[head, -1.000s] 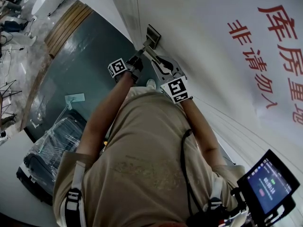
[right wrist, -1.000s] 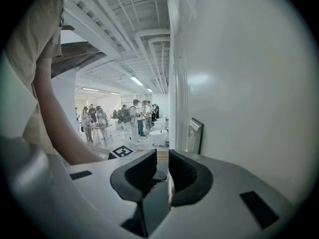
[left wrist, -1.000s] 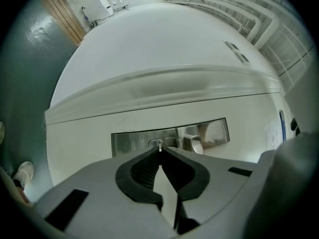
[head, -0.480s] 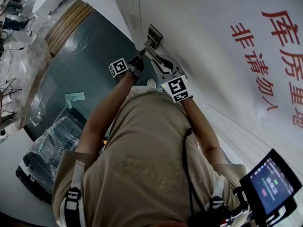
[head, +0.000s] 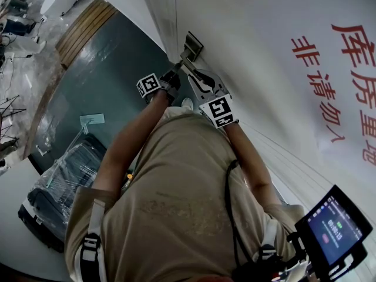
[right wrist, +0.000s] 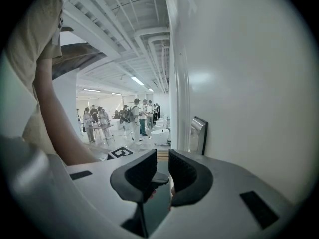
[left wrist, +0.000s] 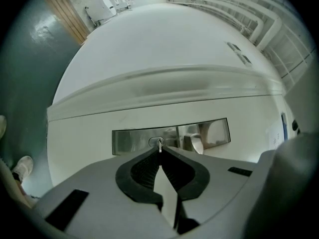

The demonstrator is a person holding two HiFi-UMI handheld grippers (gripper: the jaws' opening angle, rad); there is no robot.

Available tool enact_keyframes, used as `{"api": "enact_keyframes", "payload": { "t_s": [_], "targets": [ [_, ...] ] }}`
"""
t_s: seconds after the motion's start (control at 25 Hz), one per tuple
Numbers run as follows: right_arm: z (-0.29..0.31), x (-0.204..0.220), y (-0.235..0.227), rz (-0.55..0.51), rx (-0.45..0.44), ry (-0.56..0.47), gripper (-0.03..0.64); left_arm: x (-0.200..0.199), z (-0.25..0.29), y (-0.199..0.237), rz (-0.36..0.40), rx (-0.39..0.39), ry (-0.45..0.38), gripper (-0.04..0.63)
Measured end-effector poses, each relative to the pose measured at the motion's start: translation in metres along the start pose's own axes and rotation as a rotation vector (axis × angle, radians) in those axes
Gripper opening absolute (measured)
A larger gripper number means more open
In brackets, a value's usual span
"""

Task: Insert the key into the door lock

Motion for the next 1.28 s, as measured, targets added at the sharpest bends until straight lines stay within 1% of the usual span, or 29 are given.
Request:
{"api": "enact_keyframes", "payload": {
  "t_s": [0.12, 0.2, 0.4, 0.52, 0.68, 0.8, 0.84, 0.96, 1.08, 1.28],
  "targets": [
    [0.0, -0.001, 0.0, 0.003, -0.001, 0.002, 0.063, 0.002, 0.002, 0.0, -0.065, 0.014, -0.052, 0.032],
    [0.001, -0.001, 0.0, 0.004, 0.0, 0.002, 0.063, 0.002, 0.002, 0.002, -0.085, 0.018, -0.065, 0.032],
    [0.0, 0.0, -0.001, 0.004, 0.004, 0.004, 0.063, -0.002, 0.004, 0.001, -0.013, 0.011, -0.016, 0.032],
    [-0.002, 0.002, -0.004, 0.006, 0.012, 0.005, 0.063, -0.001, 0.006, 0.003, -0.034, 0.024, -0.025, 0.032],
    [-0.004, 0.004, -0.006, 0.005, 0.016, 0.005, 0.063, -0.001, 0.005, 0.003, -0.007, 0.02, -0.017, 0.032],
    [-0.005, 0.005, -0.007, 0.004, 0.017, 0.006, 0.063, -0.002, 0.006, 0.006, -0.052, 0.035, -0.036, 0.032],
    [-0.005, 0.005, -0.007, 0.005, 0.016, 0.005, 0.063, -0.003, 0.007, 0.006, -0.054, 0.035, -0.035, 0.033],
    [-0.005, 0.008, -0.007, 0.002, 0.016, 0.021, 0.063, -0.004, 0.008, 0.005, -0.024, 0.026, -0.018, 0.032],
    [-0.005, 0.003, -0.007, 0.003, 0.014, 0.005, 0.063, -0.003, 0.009, 0.005, 0.001, 0.024, 0.003, 0.034],
    [-0.003, 0.003, -0.007, -0.001, 0.01, -0.001, 0.063, -0.004, 0.012, 0.006, -0.02, 0.032, -0.004, 0.033]
  ]
}}
Point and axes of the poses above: the fingertips, and each gripper's own axes: z forward along the fingers, y to its left, x out of its underside, the point moved 1 cm from there along -z, backward along the fingers, and after that the axes turned 8 degrees about x, right-handed, at the moved point
